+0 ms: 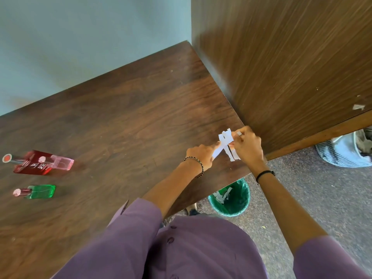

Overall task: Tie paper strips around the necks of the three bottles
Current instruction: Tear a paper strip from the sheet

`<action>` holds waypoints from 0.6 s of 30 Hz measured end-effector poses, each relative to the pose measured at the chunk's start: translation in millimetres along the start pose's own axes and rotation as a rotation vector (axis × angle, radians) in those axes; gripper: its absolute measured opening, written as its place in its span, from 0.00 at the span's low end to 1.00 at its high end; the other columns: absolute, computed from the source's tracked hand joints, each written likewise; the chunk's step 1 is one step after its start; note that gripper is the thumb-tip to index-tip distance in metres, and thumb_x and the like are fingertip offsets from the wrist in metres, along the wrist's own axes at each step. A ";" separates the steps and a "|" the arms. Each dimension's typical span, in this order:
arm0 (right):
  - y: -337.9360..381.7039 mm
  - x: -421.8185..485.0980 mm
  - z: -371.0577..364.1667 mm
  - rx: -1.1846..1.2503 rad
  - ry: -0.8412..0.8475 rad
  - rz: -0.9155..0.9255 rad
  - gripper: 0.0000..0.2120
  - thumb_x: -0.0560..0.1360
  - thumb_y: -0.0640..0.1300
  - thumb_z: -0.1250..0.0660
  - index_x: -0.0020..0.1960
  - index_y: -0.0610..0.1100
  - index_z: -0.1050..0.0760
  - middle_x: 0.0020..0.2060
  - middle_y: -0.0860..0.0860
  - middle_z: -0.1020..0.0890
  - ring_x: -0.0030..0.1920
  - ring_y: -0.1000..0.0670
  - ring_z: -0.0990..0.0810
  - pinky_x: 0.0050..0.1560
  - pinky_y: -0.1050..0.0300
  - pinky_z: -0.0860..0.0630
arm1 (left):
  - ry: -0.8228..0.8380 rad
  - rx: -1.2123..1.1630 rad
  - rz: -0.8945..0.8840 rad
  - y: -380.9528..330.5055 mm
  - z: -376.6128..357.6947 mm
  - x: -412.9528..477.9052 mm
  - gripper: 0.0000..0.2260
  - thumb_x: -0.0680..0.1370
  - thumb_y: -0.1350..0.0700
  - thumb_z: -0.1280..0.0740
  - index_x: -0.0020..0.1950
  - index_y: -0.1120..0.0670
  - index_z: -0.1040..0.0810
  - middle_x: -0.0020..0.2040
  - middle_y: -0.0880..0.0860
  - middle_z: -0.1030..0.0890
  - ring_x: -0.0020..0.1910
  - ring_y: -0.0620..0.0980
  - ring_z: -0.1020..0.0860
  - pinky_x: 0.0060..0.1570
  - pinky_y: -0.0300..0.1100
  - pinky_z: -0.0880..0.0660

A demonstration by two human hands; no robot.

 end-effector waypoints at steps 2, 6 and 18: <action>0.3 0.4 0.8 -0.011 0.006 -0.027 0.11 0.83 0.43 0.38 0.59 0.35 0.27 0.51 0.38 0.17 0.52 0.38 0.18 0.43 0.54 0.27 | -0.033 -0.032 0.006 -1.2 -1.3 -2.8 0.27 0.82 0.56 0.39 0.78 0.42 0.45 0.55 0.59 0.18 0.52 0.63 0.18 0.46 0.52 0.23; -0.7 3.6 1.0 -0.023 0.022 -0.055 0.14 0.84 0.45 0.40 0.62 0.35 0.30 0.54 0.37 0.18 0.53 0.38 0.17 0.43 0.54 0.25 | -0.085 -0.075 -0.010 -2.5 -2.2 -6.4 0.27 0.81 0.57 0.38 0.76 0.44 0.44 0.49 0.58 0.18 0.45 0.62 0.18 0.42 0.52 0.23; -0.8 4.1 1.2 -0.034 0.026 -0.009 0.11 0.84 0.43 0.40 0.60 0.35 0.30 0.51 0.39 0.18 0.49 0.39 0.16 0.40 0.53 0.21 | -0.029 0.143 -0.038 -6.5 1.7 -6.9 0.31 0.82 0.59 0.39 0.80 0.38 0.47 0.57 0.55 0.18 0.54 0.59 0.18 0.43 0.47 0.26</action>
Point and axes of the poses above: each hand's wrist, its own x-axis towards the middle knuckle, its own z-axis out of the back of the hand, y = z × x, the point moved 2 cm from there along x, towards the middle knuckle
